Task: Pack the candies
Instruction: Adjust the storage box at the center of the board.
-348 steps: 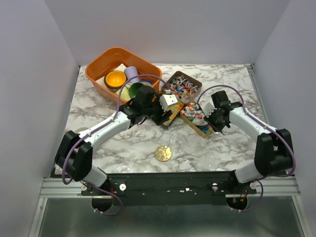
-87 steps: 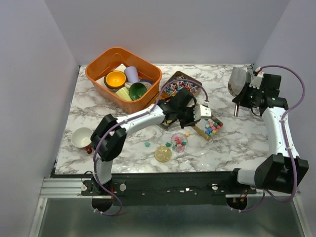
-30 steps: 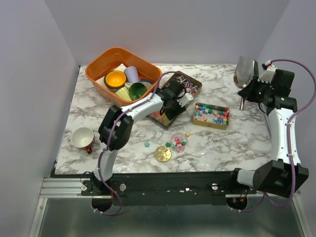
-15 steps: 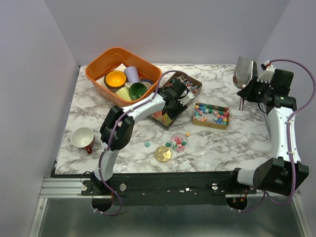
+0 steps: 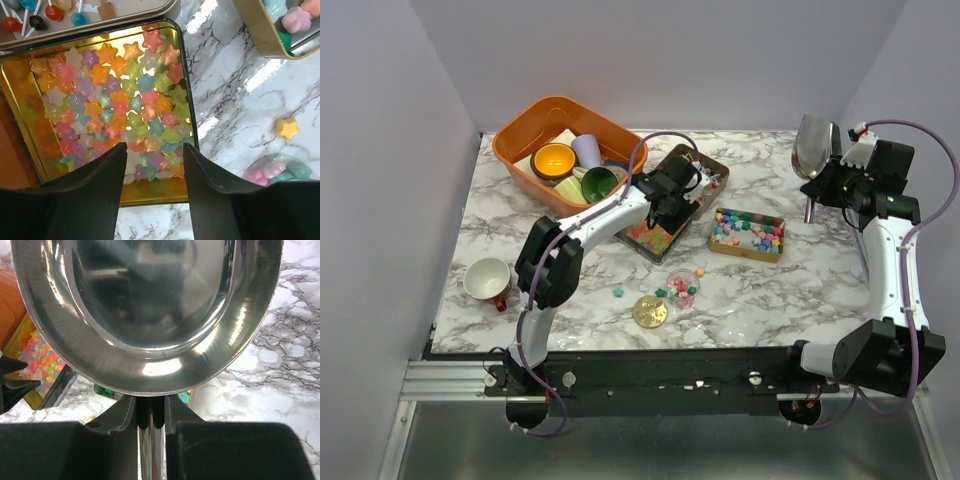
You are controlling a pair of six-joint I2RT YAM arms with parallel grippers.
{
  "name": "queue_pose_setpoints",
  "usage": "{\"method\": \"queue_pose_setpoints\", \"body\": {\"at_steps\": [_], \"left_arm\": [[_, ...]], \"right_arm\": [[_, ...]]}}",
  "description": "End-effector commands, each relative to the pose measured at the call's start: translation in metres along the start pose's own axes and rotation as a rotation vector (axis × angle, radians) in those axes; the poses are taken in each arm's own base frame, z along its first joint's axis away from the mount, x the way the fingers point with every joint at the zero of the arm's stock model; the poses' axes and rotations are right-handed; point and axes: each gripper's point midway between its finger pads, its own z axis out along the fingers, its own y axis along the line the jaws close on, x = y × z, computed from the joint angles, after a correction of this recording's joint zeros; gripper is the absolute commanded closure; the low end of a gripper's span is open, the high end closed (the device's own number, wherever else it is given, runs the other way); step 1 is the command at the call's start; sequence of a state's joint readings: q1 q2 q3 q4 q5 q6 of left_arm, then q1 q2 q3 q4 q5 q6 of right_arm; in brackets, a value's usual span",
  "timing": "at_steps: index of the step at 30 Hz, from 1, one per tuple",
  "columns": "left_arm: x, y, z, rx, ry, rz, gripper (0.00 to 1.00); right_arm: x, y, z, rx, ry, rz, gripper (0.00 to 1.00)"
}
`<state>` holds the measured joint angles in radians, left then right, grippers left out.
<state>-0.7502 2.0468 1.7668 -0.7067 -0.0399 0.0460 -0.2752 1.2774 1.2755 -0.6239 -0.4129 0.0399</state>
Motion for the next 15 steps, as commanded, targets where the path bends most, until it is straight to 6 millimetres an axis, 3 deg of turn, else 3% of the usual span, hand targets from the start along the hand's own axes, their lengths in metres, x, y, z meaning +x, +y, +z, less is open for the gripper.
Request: {"method": "queue_pose_setpoints", "body": {"at_steps": [1,11,14,15], "left_arm": [[0.002,-0.021,0.004,0.069,0.017,-0.056,0.43],[0.015,-0.044,0.027,0.163,0.07,-0.054,0.45],[0.021,-0.048,0.031,0.177,0.087,-0.041,0.51],[0.022,-0.048,0.032,0.177,0.09,-0.035,0.58]], "right_arm": [[-0.008,0.0,0.001,-0.017,-0.04,-0.031,0.99],[-0.003,-0.004,0.008,-0.016,-0.021,-0.028,0.99],[-0.004,-0.003,0.01,-0.021,-0.019,-0.027,0.99],[-0.005,-0.004,0.01,-0.019,-0.021,-0.028,0.99]]}}
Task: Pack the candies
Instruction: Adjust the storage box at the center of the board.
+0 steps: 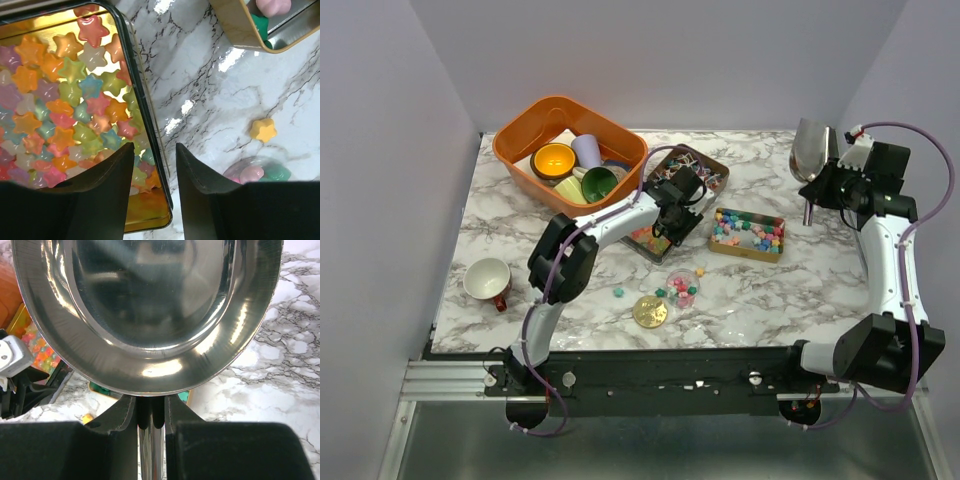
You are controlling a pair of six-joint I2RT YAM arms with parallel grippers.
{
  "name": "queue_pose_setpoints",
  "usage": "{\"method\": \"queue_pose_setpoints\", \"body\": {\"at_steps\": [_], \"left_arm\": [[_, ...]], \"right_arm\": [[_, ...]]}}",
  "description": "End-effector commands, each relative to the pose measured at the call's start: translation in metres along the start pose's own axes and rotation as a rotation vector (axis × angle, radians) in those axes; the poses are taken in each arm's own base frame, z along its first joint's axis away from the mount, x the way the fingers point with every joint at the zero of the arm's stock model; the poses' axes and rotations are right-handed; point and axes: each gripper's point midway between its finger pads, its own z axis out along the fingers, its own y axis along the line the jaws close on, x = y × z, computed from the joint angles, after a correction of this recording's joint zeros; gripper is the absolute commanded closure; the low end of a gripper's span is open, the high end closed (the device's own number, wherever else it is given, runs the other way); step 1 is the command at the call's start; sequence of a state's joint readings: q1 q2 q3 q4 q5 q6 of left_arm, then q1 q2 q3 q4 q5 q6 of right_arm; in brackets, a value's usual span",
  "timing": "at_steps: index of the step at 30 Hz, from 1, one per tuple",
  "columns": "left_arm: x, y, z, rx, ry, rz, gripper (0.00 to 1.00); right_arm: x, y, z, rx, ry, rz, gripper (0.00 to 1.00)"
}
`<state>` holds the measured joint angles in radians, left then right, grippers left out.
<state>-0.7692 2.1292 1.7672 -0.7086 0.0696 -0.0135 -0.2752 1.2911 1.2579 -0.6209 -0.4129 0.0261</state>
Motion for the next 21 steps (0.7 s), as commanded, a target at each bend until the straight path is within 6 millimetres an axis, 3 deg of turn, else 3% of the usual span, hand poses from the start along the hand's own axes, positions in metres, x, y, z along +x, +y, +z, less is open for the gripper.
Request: {"method": "queue_pose_setpoints", "body": {"at_steps": [1,6,9,16,21], "left_arm": [[0.004,-0.015,0.004,0.057,0.019,0.017,0.62],[0.009,-0.019,-0.007,0.081,0.015,0.081,0.84],[0.023,-0.026,-0.012,0.115,0.035,0.127,0.9],[0.072,-0.033,-0.015,0.157,0.123,0.172,0.93],[0.084,-0.055,-0.023,0.192,0.112,0.277,0.94]], "right_arm": [[-0.014,-0.001,0.005,-0.019,-0.042,-0.024,0.99],[-0.019,-0.001,0.006,-0.023,-0.046,-0.031,0.99],[-0.018,-0.001,0.008,-0.029,-0.041,-0.028,0.99],[-0.017,0.001,0.009,-0.039,-0.035,-0.026,0.99],[-0.013,0.003,0.008,-0.053,-0.029,-0.022,0.99]]}}
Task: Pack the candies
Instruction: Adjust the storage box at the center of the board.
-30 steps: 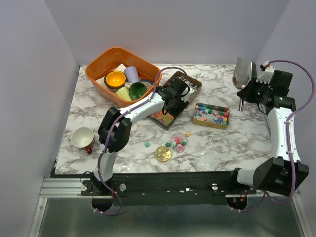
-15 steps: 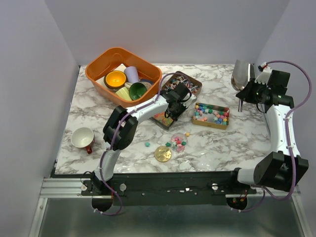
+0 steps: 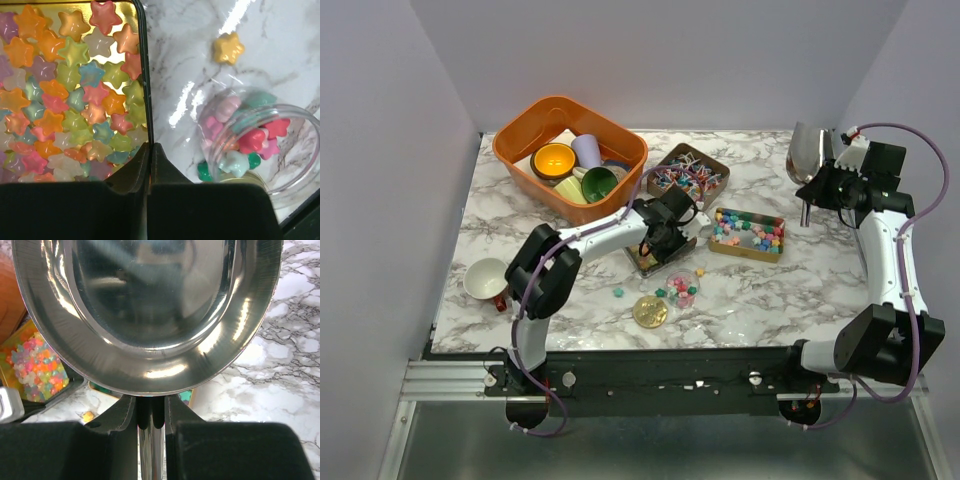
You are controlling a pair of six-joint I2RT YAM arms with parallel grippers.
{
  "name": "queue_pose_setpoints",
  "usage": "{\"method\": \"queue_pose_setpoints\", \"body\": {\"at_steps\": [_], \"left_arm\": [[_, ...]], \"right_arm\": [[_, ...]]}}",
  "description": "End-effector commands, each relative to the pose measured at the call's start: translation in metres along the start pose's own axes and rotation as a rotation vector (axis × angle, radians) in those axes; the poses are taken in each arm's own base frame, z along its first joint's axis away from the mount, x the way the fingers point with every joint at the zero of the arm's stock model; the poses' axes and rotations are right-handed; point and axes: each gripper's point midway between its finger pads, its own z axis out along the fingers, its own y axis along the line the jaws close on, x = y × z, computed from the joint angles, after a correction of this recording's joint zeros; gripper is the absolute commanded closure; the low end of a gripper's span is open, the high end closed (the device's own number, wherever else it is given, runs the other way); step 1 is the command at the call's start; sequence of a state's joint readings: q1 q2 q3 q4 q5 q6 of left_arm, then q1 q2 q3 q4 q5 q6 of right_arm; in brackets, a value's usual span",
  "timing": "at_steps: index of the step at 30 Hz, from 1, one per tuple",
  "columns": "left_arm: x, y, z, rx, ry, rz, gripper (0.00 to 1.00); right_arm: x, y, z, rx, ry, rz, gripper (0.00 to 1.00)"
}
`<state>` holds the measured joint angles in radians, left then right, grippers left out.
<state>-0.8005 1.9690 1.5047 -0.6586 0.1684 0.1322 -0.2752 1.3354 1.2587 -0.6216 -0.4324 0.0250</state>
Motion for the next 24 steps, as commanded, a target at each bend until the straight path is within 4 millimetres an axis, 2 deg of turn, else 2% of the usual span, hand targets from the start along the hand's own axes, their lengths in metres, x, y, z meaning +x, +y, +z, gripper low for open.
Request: {"method": "queue_pose_setpoints", "body": {"at_steps": [1,5,10,14,19,24], "left_arm": [[0.031,-0.041,0.0,0.087,0.077,0.15,0.94],[0.026,-0.058,0.001,0.1,0.049,0.282,0.94],[0.013,-0.066,0.008,0.106,0.013,0.429,0.95],[0.008,-0.063,0.014,0.102,0.014,0.496,0.95],[0.008,-0.047,0.023,0.049,0.032,0.594,0.95],[0.008,-0.046,0.025,0.047,0.021,0.603,0.96]], "right_arm": [[-0.021,0.007,-0.005,-0.037,-0.069,-0.037,0.99],[-0.022,0.01,-0.01,-0.042,-0.073,-0.044,0.99],[-0.015,0.008,-0.013,-0.033,-0.064,-0.079,0.99],[-0.01,0.009,-0.014,-0.034,-0.062,-0.078,0.99],[-0.008,0.009,-0.014,-0.036,-0.058,-0.08,0.99],[-0.011,0.009,-0.013,-0.042,-0.056,-0.081,0.99]]}}
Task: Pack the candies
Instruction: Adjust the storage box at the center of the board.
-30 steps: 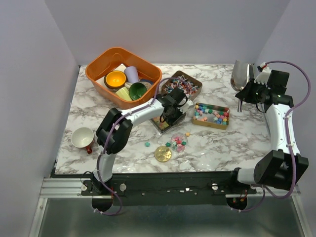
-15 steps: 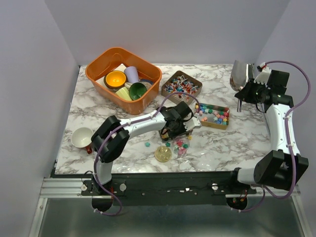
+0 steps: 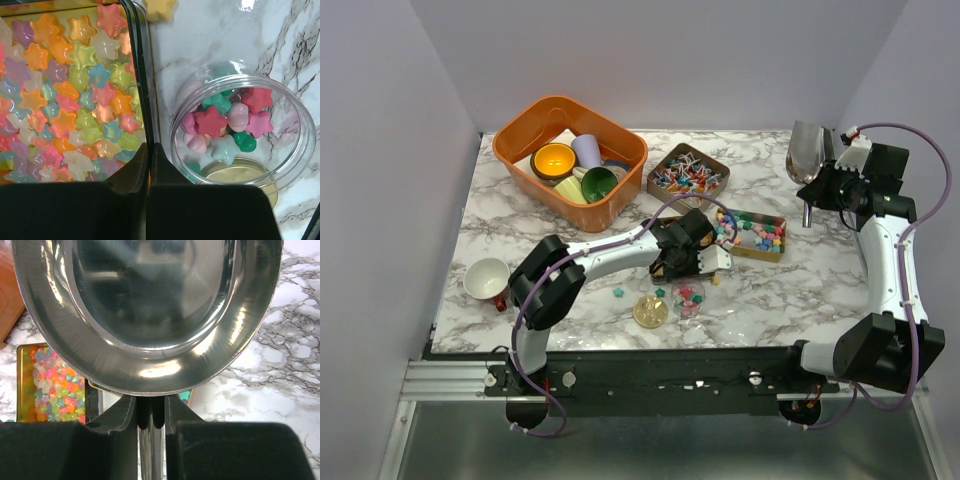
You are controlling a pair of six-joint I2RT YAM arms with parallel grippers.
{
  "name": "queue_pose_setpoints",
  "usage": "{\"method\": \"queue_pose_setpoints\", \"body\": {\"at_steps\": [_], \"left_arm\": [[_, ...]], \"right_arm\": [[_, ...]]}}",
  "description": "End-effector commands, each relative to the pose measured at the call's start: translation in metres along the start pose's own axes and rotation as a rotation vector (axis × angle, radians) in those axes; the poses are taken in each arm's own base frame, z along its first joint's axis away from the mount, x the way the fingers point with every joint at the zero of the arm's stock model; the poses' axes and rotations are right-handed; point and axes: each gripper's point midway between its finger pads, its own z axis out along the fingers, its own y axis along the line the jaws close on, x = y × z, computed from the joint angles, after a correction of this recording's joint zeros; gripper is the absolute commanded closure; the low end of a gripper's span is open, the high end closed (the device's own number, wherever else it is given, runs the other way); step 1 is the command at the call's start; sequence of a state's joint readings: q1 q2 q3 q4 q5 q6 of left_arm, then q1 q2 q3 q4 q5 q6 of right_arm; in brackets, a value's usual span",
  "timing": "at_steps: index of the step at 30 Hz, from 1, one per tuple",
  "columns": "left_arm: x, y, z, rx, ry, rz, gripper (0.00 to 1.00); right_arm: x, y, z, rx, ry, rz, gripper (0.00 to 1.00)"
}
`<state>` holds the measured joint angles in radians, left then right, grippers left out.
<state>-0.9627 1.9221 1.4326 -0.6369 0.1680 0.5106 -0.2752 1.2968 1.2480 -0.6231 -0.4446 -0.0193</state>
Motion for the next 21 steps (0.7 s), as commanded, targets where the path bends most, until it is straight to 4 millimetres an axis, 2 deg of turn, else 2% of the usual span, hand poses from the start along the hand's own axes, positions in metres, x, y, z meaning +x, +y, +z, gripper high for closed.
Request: {"method": "queue_pose_setpoints", "body": {"at_steps": [1,2,3,4,5,7,8,9,11,12,13,14,16,17,18,19,20,21], "left_arm": [[0.012,0.007,0.021,-0.02,0.034,0.081,0.94],[0.011,0.009,0.018,-0.036,0.028,0.077,0.89],[0.01,0.011,0.015,-0.045,0.029,0.07,0.66],[0.01,0.013,0.009,-0.054,0.028,0.062,0.58],[0.003,0.014,-0.008,-0.067,-0.012,0.055,0.54],[0.0,0.02,-0.031,-0.067,-0.072,0.028,0.45],[-0.01,0.016,-0.056,-0.052,-0.137,0.034,0.43],[-0.012,0.017,-0.07,-0.042,-0.167,0.037,0.35],[-0.019,0.015,-0.105,-0.049,-0.231,0.046,0.29],[-0.022,0.014,-0.115,-0.043,-0.258,0.053,0.26],[-0.017,0.022,-0.125,-0.062,-0.269,0.034,0.25],[-0.018,0.027,-0.139,-0.092,-0.292,0.025,0.24],[-0.01,0.052,-0.156,-0.169,-0.317,-0.083,0.23],[-0.013,0.065,-0.169,-0.208,-0.363,-0.133,0.23],[-0.014,0.076,-0.178,-0.232,-0.392,-0.186,0.23],[-0.022,0.086,-0.192,-0.249,-0.448,-0.283,0.22],[-0.022,0.107,-0.207,-0.293,-0.501,-0.345,0.2],[-0.026,0.113,-0.216,-0.291,-0.544,-0.384,0.19]], "right_arm": [[-0.01,0.005,-0.003,-0.032,-0.033,-0.027,0.99],[-0.009,0.004,-0.002,-0.034,-0.028,-0.029,0.99],[-0.01,0.005,-0.002,-0.041,-0.028,-0.034,0.99],[-0.012,0.005,-0.002,-0.046,-0.03,-0.053,0.99],[-0.011,0.005,-0.001,-0.049,-0.024,-0.06,0.99],[-0.013,0.007,0.0,-0.068,-0.023,-0.094,0.99],[-0.012,0.009,0.0,-0.084,-0.015,-0.108,0.99],[-0.01,0.012,0.003,-0.119,-0.001,-0.116,0.99],[-0.015,0.021,0.002,-0.162,0.005,-0.179,0.99],[-0.013,0.023,0.006,-0.182,0.021,-0.202,0.99],[-0.016,0.025,0.008,-0.187,0.022,-0.267,0.99],[-0.02,0.036,0.008,-0.209,0.029,-0.316,0.99],[-0.025,0.047,0.01,-0.245,0.031,-0.429,0.99],[-0.018,0.064,0.01,-0.294,0.061,-0.478,0.99],[-0.024,0.075,0.007,-0.314,0.049,-0.533,0.99],[-0.022,0.083,0.008,-0.34,0.054,-0.614,0.99],[-0.013,0.103,0.006,-0.388,0.079,-0.671,0.99],[-0.011,0.112,0.005,-0.4,0.085,-0.719,0.99]]}}
